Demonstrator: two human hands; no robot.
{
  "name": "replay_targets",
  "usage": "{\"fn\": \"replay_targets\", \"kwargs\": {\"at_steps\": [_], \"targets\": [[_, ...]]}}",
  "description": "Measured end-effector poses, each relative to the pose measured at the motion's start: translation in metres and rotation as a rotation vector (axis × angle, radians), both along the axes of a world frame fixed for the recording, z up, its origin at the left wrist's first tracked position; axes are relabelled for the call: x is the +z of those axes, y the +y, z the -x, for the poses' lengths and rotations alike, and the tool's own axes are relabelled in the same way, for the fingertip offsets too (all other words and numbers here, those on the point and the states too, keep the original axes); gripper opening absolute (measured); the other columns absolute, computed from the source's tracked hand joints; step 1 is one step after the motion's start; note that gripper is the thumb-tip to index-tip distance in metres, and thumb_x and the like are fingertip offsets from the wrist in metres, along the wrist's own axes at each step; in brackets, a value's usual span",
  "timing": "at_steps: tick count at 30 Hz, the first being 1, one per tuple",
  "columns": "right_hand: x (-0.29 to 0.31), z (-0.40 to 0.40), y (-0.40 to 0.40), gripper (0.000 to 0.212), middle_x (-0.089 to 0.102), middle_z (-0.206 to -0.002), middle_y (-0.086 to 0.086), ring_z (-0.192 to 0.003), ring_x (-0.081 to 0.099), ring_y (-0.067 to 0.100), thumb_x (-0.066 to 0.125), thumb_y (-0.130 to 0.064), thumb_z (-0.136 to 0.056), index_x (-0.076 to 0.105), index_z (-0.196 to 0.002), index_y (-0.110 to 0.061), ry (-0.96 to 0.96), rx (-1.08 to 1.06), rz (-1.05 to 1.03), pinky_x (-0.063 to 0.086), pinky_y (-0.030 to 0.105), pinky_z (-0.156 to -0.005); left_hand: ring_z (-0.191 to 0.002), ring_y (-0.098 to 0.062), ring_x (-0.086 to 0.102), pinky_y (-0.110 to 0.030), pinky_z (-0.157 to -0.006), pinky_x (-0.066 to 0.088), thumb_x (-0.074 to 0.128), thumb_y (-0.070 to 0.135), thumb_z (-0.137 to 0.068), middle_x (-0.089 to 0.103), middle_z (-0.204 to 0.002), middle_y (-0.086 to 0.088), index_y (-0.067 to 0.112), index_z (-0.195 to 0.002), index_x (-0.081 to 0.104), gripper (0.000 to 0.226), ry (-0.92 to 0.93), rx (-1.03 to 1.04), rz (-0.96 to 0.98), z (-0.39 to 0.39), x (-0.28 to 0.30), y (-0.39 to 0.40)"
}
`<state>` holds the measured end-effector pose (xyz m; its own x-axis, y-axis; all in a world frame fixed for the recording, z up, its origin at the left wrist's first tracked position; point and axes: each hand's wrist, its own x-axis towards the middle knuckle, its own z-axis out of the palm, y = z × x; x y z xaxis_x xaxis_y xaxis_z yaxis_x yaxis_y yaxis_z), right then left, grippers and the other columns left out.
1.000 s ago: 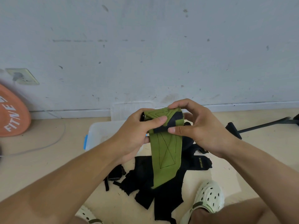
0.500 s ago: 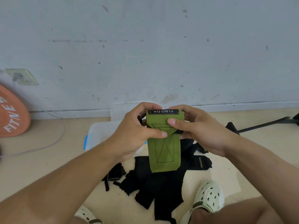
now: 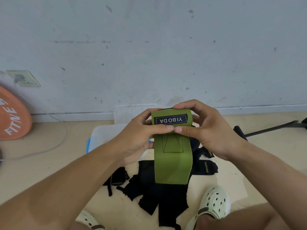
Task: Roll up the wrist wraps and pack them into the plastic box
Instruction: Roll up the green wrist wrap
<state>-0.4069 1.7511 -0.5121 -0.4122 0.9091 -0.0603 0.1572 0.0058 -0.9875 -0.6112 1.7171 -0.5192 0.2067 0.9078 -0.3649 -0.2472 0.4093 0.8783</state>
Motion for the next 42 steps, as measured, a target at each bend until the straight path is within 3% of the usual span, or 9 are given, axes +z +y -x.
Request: {"fn": "replay_targets", "kwargs": {"at_steps": [4,10,17,22,28,31,34,36,42], "targets": [[-0.001,0.002,-0.001,0.048,0.074,-0.114,-0.001,-0.113,0.067,0.019,0.083,0.006,-0.079,0.071,-0.114,-0.024,-0.013,0.007,-0.020,0.062,0.042,-0.090,-0.074,-0.013,0.071,-0.033,-0.066,0.059,0.075,0.039,-0.075,0.074,-0.096,0.000,0.017,-0.119,0.071,0.049,-0.031,0.042,0.045,-0.001,0.006,0.000],[0.004,0.000,0.000,0.040,0.070,-0.128,-0.014,-0.114,0.068,0.005,0.083,-0.013,-0.076,0.073,-0.114,-0.018,0.018,0.029,0.058,0.059,0.026,-0.085,-0.088,-0.019,0.074,-0.034,-0.071,0.060,0.079,0.015,-0.070,0.074,-0.104,-0.006,0.019,-0.113,0.075,0.043,-0.007,0.127,-0.011,0.002,-0.001,0.003],[0.004,0.003,0.000,0.054,0.072,-0.120,0.002,-0.107,0.073,0.018,0.070,-0.045,-0.083,0.063,-0.134,-0.028,0.084,-0.012,0.299,0.059,0.047,-0.097,-0.101,-0.023,0.074,-0.041,-0.085,0.062,0.079,-0.014,-0.076,0.073,-0.107,-0.001,0.021,-0.109,0.073,0.048,0.062,0.113,-0.120,0.005,-0.003,0.003],[0.005,0.005,-0.005,0.038,0.076,-0.119,0.008,-0.112,0.072,0.028,0.051,-0.045,-0.104,0.070,-0.126,-0.021,-0.037,0.070,0.318,0.054,0.052,-0.104,-0.103,-0.029,0.073,-0.044,-0.087,0.062,0.081,-0.016,-0.072,0.073,-0.108,-0.002,0.022,-0.108,0.075,0.053,0.109,0.122,-0.173,0.004,-0.006,0.002],[-0.005,0.017,-0.017,0.033,0.080,-0.104,-0.007,-0.101,0.075,0.013,0.043,-0.044,-0.108,0.072,-0.115,-0.029,-0.120,-0.036,0.293,0.054,0.039,-0.101,-0.102,-0.022,0.075,-0.048,-0.097,0.059,0.083,0.016,-0.084,0.078,-0.109,0.002,0.037,-0.111,0.076,0.035,0.238,0.162,-0.147,-0.008,-0.011,-0.007],[-0.010,0.021,-0.019,0.038,0.074,-0.123,-0.013,-0.118,0.067,0.010,0.047,-0.056,-0.104,0.068,-0.128,-0.036,-0.182,-0.069,0.295,0.045,0.041,-0.113,-0.099,-0.018,0.076,-0.046,-0.097,0.059,0.079,0.014,-0.089,0.079,-0.105,0.005,0.037,-0.114,0.076,0.034,0.286,0.205,-0.133,-0.014,-0.013,-0.011],[-0.005,0.024,-0.019,0.047,0.051,-0.144,-0.029,-0.134,0.052,0.003,0.052,-0.058,-0.100,0.054,-0.144,-0.045,-0.155,-0.138,0.270,0.036,0.037,-0.120,-0.097,-0.004,0.073,-0.021,-0.089,0.058,0.085,0.012,-0.082,0.078,-0.106,0.013,0.034,-0.121,0.071,0.047,0.362,0.279,-0.189,-0.016,-0.009,-0.012],[0.002,0.025,-0.021,0.030,0.064,-0.131,-0.029,-0.121,0.060,-0.005,0.055,-0.054,-0.099,0.066,-0.125,-0.045,-0.094,-0.144,0.236,0.044,0.029,-0.109,-0.103,0.014,0.063,0.001,-0.083,0.043,0.089,0.013,-0.077,0.071,-0.115,0.021,0.035,-0.134,0.059,0.068,0.562,0.265,-0.330,-0.018,-0.008,-0.012],[0.003,0.033,-0.027,0.027,0.079,-0.093,-0.005,-0.087,0.076,0.009,0.084,-0.036,-0.082,0.072,-0.103,-0.024,-0.122,-0.095,0.259,0.060,0.031,-0.088,-0.115,0.007,0.059,-0.011,-0.097,0.047,0.087,0.016,-0.077,0.059,-0.131,0.027,0.055,-0.156,0.017,0.112,0.833,0.082,-0.542,-0.022,-0.014,-0.018]]}}
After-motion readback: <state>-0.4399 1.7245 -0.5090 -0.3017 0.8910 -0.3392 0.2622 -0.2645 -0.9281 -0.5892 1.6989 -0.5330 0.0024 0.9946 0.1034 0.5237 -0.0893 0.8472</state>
